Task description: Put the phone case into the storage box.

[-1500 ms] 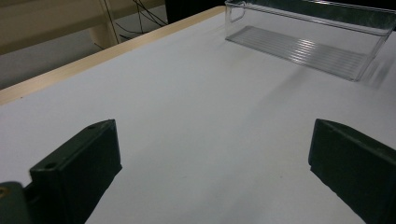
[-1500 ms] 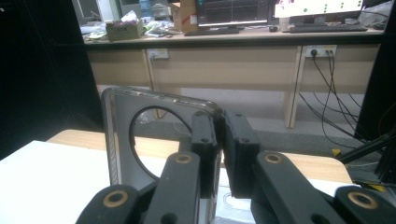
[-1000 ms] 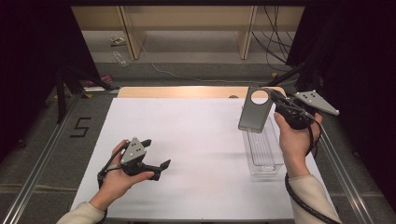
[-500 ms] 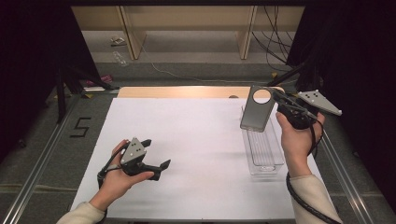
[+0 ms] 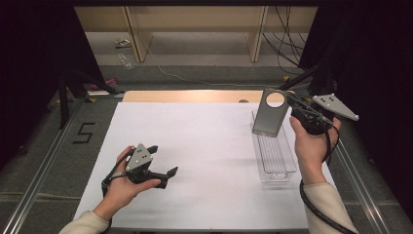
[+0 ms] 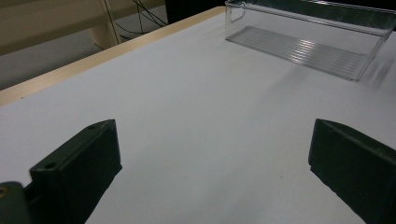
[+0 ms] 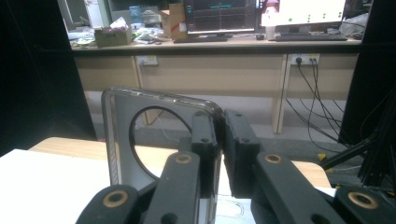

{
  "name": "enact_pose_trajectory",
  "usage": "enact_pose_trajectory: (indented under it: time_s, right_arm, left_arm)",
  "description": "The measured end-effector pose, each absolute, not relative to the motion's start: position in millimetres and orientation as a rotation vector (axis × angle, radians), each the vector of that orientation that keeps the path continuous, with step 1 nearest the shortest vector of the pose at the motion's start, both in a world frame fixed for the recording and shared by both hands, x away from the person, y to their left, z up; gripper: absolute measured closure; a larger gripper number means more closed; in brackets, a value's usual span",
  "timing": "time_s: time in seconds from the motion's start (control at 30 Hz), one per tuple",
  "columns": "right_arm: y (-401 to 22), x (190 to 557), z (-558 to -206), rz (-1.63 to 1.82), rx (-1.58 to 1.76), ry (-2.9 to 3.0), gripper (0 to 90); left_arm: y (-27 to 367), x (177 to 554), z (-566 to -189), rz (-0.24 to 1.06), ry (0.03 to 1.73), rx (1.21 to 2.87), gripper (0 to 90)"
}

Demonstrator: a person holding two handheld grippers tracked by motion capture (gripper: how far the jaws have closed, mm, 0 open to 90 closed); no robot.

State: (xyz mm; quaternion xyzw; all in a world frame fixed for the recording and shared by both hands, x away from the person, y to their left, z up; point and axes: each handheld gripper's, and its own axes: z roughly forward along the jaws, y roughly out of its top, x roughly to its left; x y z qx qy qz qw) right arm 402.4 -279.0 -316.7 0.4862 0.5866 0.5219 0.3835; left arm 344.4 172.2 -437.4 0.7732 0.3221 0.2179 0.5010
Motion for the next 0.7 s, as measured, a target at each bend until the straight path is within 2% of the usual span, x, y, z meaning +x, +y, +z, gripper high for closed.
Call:
enact_pose_trajectory:
  time_s: [0.7]
  right_arm:
    - [-283.8,403.3,-317.0,1.325,1.245,1.481,83.7]
  left_arm:
    - [172.4,344.7,-437.5,0.526,0.778,1.87,1.7]
